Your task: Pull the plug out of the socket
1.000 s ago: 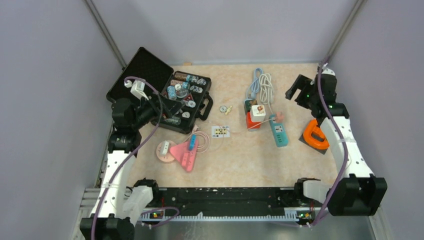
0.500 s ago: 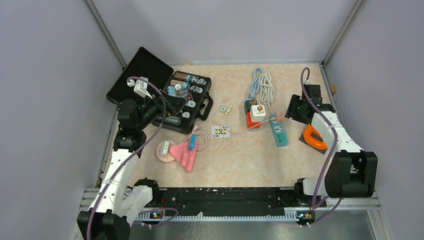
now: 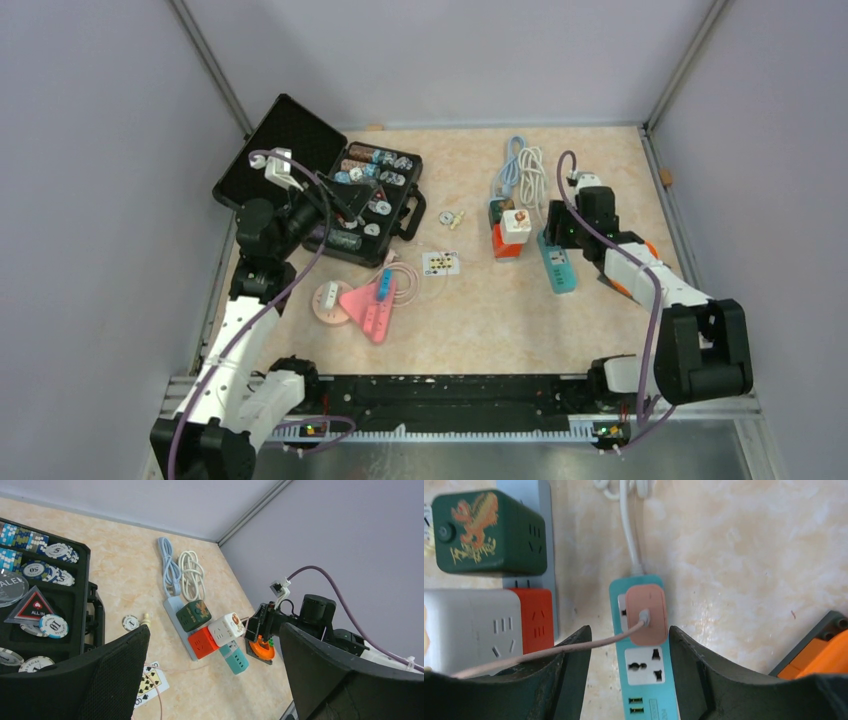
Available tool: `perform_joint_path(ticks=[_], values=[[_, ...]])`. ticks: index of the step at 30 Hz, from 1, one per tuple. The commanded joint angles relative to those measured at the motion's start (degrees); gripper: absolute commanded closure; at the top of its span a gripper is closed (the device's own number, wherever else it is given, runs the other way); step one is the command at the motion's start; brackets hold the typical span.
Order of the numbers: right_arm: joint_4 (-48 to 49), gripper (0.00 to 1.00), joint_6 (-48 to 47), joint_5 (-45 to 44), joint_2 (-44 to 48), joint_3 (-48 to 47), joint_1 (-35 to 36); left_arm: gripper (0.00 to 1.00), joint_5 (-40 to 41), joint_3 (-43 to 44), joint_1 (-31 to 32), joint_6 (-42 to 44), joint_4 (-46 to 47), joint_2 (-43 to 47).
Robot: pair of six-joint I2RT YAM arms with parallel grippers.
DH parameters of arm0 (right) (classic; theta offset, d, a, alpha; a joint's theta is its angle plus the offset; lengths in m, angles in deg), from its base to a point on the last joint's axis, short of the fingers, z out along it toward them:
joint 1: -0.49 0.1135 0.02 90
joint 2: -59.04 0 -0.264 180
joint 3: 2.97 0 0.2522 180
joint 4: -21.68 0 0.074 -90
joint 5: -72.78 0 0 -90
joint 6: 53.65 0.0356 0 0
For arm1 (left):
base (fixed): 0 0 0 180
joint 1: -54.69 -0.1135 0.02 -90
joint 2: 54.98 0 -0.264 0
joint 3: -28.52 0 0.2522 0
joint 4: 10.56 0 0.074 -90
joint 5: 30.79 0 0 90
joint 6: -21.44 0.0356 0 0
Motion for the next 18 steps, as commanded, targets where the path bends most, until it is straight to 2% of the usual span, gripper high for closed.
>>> perform_joint_path(ticks=[1, 11, 16, 18], values=[[9.9, 0.44, -0.7, -1.3, -1.3, -0.8, 0.1, 0.01, 0.2, 2.5, 0.2, -1.0, 3.4, 0.8], [11.5, 0.46, -0.3, -4.4, -3.3, 0.4, 0.1, 0.01, -0.1, 1.6, 3.9, -0.3, 1.1, -0.3], [5.8, 0.48, 0.4, -7.6, -6.8, -2.7, 0.1, 0.01, 1.6, 3.0, 9.5, 3.4, -2.4, -2.9], [3.2, 0.54, 1.2, -8.7, -8.0, -4.3, 0.1, 0.01, 1.9, 3.9, 11.9, 5.2, -4.2, -4.5]])
